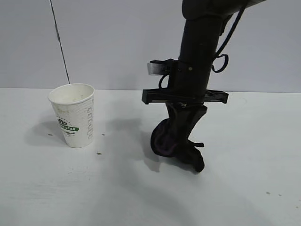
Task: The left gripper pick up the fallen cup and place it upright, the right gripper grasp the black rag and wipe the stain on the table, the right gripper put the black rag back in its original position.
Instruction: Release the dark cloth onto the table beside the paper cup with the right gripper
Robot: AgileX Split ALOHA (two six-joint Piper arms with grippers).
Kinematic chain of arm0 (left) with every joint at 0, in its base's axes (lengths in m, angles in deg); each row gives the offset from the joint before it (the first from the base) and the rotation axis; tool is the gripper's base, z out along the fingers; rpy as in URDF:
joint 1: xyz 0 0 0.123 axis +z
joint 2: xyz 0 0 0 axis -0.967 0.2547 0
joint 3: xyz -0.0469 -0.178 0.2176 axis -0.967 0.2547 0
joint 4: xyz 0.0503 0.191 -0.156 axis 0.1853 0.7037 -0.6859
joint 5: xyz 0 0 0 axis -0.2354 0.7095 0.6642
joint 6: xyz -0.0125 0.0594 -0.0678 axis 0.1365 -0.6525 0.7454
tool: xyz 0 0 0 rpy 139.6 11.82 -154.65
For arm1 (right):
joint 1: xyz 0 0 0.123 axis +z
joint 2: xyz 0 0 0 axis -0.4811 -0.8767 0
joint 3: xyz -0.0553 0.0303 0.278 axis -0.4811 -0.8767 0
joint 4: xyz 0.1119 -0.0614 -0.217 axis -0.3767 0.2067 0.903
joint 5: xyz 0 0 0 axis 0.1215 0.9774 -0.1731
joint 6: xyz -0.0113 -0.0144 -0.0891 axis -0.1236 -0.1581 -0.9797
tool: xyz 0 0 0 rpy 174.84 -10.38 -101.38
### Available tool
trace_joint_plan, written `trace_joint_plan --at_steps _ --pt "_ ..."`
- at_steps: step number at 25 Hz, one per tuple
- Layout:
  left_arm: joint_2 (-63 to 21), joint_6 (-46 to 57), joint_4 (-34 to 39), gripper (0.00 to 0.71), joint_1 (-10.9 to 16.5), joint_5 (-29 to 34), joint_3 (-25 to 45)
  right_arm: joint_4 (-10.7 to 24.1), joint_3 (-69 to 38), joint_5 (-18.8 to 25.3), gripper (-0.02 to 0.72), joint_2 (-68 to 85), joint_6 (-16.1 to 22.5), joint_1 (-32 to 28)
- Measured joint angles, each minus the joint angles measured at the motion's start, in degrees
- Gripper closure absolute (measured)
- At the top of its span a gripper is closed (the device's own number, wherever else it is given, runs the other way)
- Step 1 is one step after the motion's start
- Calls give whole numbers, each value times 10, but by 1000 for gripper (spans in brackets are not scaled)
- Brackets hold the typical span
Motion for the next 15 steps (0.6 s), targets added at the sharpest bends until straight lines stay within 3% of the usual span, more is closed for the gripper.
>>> trace_joint_plan --at_steps 7,9,13,15 --pt "0 0 0 421 0 0 0 19 0 -63 608 0 46 6" --pt "0 0 0 421 0 0 0 19 0 -68 521 0 48 6" --pt "0 0 0 421 0 0 0 21 0 -68 225 0 49 6" --pt "0 0 0 421 0 0 0 36 0 -63 156 1 52 5"
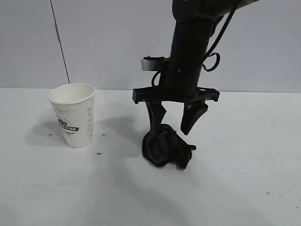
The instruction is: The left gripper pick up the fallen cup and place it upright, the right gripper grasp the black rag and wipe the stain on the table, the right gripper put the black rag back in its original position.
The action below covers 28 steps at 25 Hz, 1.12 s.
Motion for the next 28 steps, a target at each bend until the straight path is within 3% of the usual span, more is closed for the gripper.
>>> trace_joint_plan --at_steps 7,18,23,28 --pt "0 0 0 421 0 0 0 138 0 20 125 53 52 -71" --pt "0 0 0 421 0 0 0 217 -1 66 125 205 55 -322" --pt "0 0 0 421 0 0 0 201 0 68 134 334 41 -431" --pt "0 0 0 421 0 0 0 107 0 55 135 495 1 -466"
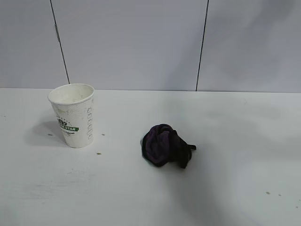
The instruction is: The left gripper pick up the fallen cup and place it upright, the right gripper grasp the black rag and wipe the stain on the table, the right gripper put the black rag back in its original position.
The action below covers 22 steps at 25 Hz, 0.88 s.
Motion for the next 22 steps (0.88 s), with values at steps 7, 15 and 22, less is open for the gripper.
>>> trace_joint_plan --at_steps 7,15,22 --pt "0 0 0 421 0 0 0 -171 -14 -1 135 246 -105 0" --pt "0 0 0 421 0 0 0 -209 -187 -5 135 546 -153 6" --pt "0 0 0 421 0 0 0 -169 -434 -52 135 716 -139 76"
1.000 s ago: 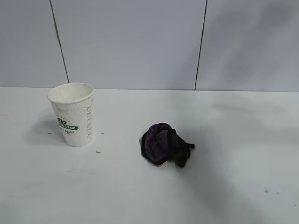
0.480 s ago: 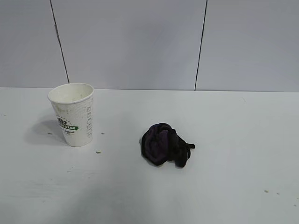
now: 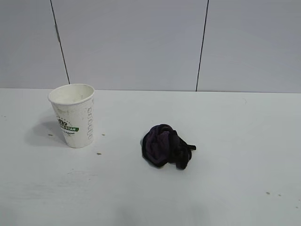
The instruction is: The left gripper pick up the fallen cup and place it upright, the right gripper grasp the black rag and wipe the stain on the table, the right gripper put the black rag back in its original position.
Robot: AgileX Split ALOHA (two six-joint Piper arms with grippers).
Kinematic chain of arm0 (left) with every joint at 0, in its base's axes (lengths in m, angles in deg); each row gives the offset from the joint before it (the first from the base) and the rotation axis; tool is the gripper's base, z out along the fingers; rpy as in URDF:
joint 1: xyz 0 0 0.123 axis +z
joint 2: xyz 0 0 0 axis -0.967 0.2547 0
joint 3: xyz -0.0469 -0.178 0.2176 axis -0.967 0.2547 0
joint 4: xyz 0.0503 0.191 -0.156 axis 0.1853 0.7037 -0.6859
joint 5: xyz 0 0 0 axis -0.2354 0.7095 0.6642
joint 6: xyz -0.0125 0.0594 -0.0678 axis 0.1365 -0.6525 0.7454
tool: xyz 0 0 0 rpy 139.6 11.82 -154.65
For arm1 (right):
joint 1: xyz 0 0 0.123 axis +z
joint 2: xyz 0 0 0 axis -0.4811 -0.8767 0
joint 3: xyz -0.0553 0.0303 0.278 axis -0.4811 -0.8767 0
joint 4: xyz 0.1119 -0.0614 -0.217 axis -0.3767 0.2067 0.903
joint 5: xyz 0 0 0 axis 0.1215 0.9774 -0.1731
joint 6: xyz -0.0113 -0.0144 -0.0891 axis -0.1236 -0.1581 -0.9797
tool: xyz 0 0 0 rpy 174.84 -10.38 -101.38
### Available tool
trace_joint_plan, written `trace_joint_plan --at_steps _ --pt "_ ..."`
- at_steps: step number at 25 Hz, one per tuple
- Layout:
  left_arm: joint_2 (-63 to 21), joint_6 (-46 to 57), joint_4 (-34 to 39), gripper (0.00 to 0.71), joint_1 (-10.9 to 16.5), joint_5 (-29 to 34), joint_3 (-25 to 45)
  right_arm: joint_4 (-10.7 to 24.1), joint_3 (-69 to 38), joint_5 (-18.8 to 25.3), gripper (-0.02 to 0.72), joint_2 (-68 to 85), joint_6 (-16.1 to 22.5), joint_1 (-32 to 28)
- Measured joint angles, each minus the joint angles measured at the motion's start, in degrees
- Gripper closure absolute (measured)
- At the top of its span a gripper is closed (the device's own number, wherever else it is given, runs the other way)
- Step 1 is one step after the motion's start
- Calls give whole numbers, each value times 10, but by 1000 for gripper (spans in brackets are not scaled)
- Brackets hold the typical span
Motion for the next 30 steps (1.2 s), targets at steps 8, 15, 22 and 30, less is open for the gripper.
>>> trace_joint_plan --at_steps 8,15,22,30 --pt "0 0 0 421 0 0 0 58 -194 -19 135 49 50 66" --pt "0 0 0 421 0 0 0 77 -264 -43 135 49 62 94" --pt "0 0 0 421 0 0 0 107 -280 -11 135 50 94 101" --pt "0 0 0 421 0 0 0 128 -280 -11 135 50 127 101"
